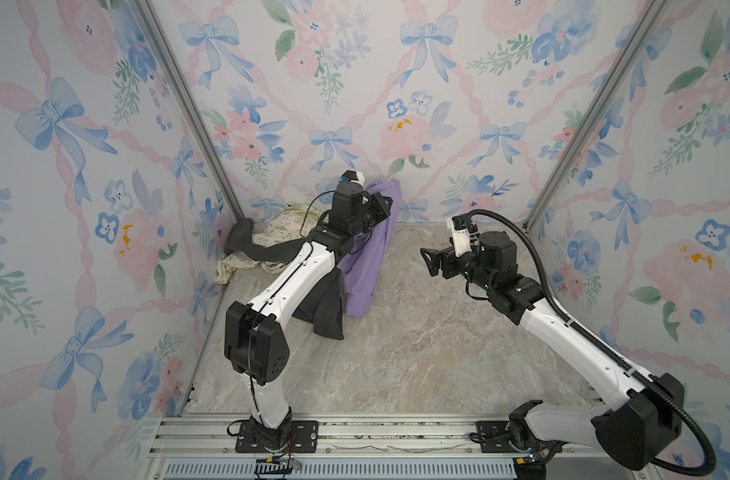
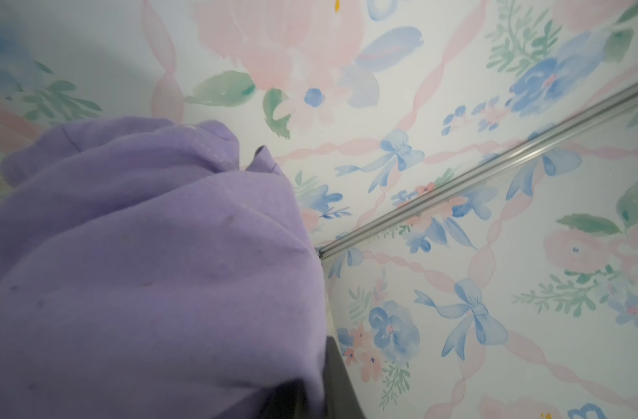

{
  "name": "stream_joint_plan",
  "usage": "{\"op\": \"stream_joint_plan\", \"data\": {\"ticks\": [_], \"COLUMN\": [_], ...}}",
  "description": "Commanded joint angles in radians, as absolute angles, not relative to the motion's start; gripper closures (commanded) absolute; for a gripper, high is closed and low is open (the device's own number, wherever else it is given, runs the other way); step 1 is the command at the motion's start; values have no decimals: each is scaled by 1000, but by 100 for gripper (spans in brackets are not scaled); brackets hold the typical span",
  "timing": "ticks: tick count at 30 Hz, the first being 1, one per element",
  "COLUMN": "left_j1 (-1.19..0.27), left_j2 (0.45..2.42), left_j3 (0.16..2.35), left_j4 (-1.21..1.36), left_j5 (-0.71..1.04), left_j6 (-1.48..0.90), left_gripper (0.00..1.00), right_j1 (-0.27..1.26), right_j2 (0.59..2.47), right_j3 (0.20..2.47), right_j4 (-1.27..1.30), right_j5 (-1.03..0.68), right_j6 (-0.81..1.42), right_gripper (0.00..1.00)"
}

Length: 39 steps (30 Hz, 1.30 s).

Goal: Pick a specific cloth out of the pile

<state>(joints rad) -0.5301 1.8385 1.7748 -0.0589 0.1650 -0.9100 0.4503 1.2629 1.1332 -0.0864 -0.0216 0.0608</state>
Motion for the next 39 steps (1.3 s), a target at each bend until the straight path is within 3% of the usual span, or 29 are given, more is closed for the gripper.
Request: {"op": "stream_joint_plan", "data": {"ticks": [1, 3, 7, 13, 19, 25, 34, 39], "left_j1": [-603, -629, -637, -603, -508, -450, -425, -423], "left_j2": [1914, 1946, 1944, 1842, 1730, 1610, 1533, 1525], "left_j3": [1843, 1857, 1863, 1798, 1685, 1585, 1514, 1510], "left_j4": [-25, -28, -105, -164, -164, -165, -163, -163], "left_j5": [249, 275, 221, 89, 69, -7, -10, 10], "left_j6": [-859, -846, -786, -629, -629, -568, -546, -534], "left_gripper": [72, 57, 41, 26, 24, 22, 20, 18], "right_j1": [401, 361, 253, 183, 193, 275, 284, 278], "right_j2": [1208, 1185, 1152, 1148, 1226, 1370, 1646, 1838], "right_j3": [1107, 1097, 1080, 1076, 1133, 1246, 1417, 1556], "right_j4": [-89, -100, -112, -132, -243, -426, -539, -595], "right_j5": [47, 75, 44, -2, -37, 107, 146, 146], "right_j6": [68, 87, 171, 186, 198, 196, 334, 349], "right_gripper": [3, 3, 3, 3, 3, 1, 29, 30]}}
